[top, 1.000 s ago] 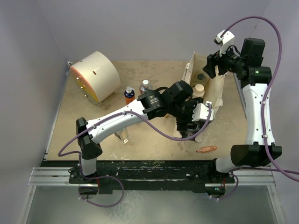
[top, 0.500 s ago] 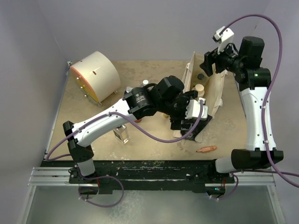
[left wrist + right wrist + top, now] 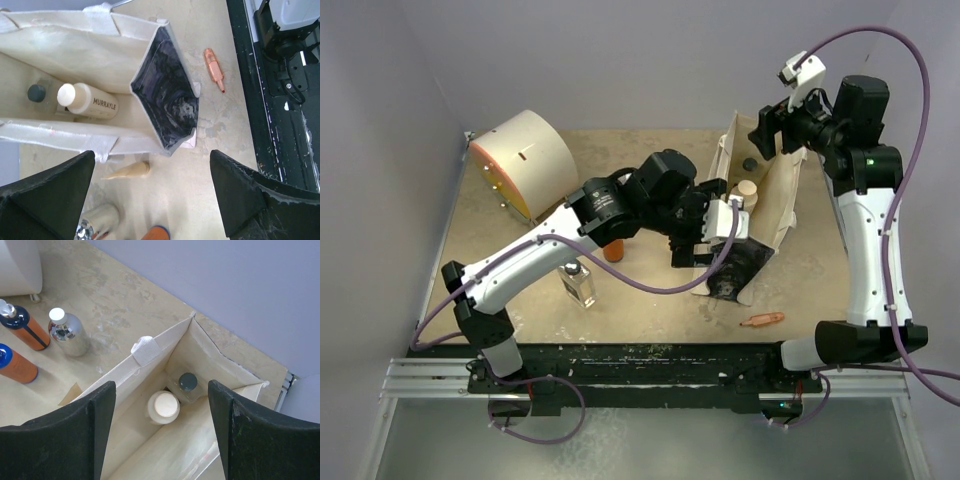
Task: Place the personal care products into the canvas bag
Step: Pick up the care product from the center of the board.
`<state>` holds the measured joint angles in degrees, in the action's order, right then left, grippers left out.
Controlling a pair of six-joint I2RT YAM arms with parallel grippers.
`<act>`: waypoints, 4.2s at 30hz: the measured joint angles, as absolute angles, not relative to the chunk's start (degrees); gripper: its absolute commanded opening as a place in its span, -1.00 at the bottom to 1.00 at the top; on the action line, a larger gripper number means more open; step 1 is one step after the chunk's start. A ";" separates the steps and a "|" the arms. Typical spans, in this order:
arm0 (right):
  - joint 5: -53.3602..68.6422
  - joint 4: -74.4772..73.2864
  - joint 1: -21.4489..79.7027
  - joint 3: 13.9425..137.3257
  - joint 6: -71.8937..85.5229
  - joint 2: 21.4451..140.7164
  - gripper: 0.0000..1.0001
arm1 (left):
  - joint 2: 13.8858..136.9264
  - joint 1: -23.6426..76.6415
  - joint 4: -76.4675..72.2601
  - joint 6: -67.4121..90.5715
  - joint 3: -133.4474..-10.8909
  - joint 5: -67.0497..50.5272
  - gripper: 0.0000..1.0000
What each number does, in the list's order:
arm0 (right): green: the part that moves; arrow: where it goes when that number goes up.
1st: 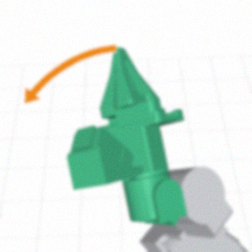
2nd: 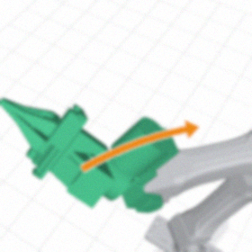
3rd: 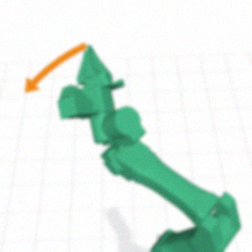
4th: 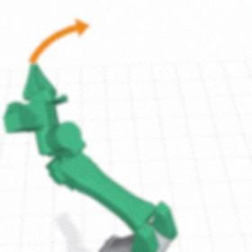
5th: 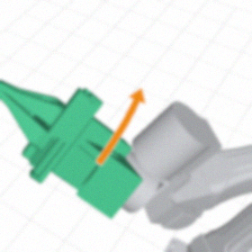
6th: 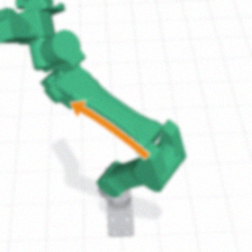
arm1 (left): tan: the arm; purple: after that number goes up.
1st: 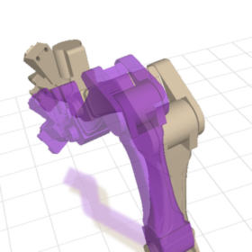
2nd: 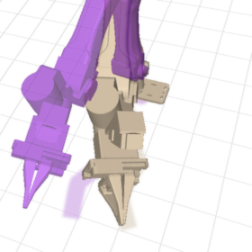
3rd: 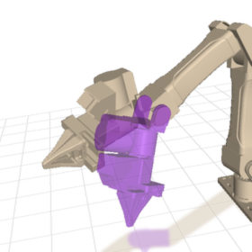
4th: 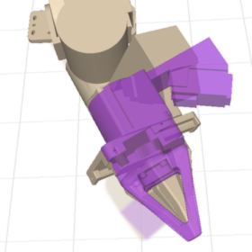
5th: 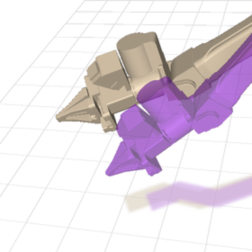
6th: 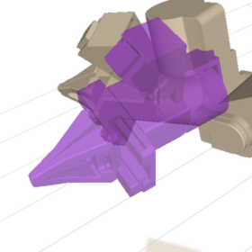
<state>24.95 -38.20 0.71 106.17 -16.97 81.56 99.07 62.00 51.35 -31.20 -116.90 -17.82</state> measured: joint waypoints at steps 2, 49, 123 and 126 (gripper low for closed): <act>24.95 -38.19 0.71 106.61 -16.86 81.56 0.53 | 98.61 61.01 52.05 -31.33 -116.90 -17.96 0.99; 28.03 -40.45 4.89 106.13 -17.85 77.62 1.00 | 83.33 35.24 50.30 -31.81 -109.16 -17.30 0.99; 10.00 -31.62 34.46 115.46 -15.05 119.28 0.42 | 66.67 5.80 38.22 -15.62 -86.08 -19.64 0.99; 10.00 -31.46 34.50 115.74 -14.63 120.38 0.36 | 66.13 5.63 38.30 -15.64 -85.12 -19.97 0.99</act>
